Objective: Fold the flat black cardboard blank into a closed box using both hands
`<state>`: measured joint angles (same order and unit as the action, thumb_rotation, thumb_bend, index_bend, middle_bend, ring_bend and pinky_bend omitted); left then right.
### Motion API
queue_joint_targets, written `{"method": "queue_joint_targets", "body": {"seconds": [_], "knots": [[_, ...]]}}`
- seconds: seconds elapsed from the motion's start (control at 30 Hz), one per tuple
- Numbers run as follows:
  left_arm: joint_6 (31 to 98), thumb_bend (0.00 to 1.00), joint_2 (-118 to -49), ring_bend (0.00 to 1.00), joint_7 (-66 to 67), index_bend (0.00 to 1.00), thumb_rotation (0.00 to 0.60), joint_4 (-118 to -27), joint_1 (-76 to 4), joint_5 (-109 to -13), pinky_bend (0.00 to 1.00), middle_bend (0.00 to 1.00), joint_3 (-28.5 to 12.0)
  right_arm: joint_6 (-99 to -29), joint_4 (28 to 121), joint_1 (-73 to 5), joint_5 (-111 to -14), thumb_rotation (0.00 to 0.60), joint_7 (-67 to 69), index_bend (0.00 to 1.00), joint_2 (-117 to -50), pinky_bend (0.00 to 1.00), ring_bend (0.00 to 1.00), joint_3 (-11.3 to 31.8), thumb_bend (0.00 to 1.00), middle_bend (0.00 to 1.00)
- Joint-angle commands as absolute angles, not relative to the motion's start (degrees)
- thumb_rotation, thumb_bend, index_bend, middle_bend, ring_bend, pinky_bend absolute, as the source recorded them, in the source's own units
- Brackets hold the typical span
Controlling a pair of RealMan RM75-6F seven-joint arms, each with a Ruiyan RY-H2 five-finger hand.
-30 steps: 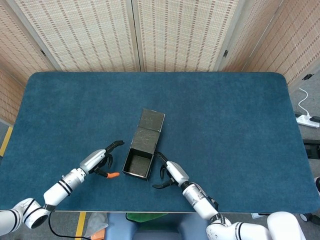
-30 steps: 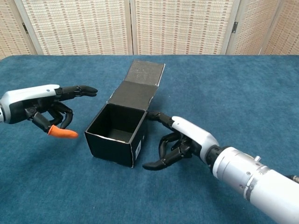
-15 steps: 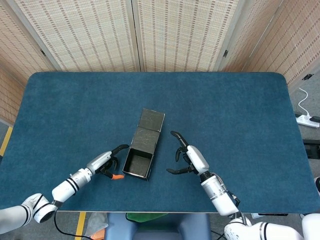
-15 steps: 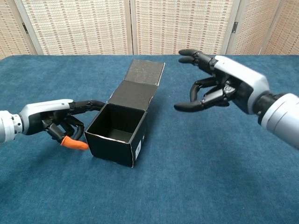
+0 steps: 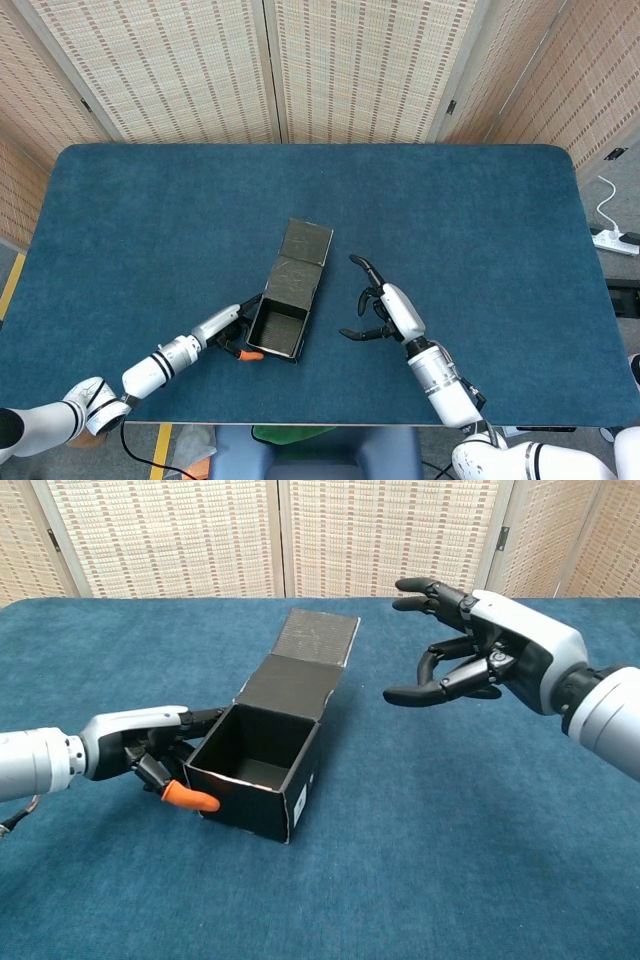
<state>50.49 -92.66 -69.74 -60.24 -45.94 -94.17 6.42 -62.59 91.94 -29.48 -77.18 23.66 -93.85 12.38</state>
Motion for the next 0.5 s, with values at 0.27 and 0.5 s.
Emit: {"method": "queue_joint_targets", "body": {"seconds": [0.27, 0.5], "knots": [[49.9, 0.21, -94.8, 0.64, -72.7, 0.10, 0.600, -58.2, -46.1, -92.9, 0.89, 0.13, 6.2, -62.4, 90.6, -29.1, -75.9, 0.600, 24.6, 0.00, -94.4, 1.00, 0.58, 12.0, 0.00, 0.06], [52.0, 0.21, -96.3, 0.64, -70.1, 0.41, 0.600, -57.8, -44.1, -90.3, 0.89, 0.41, 4.3, -61.4, 88.0, -28.7, -72.4, 0.600, 25.4, 0.00, -95.4, 1.00, 0.59, 12.8, 0.00, 0.08]]}}
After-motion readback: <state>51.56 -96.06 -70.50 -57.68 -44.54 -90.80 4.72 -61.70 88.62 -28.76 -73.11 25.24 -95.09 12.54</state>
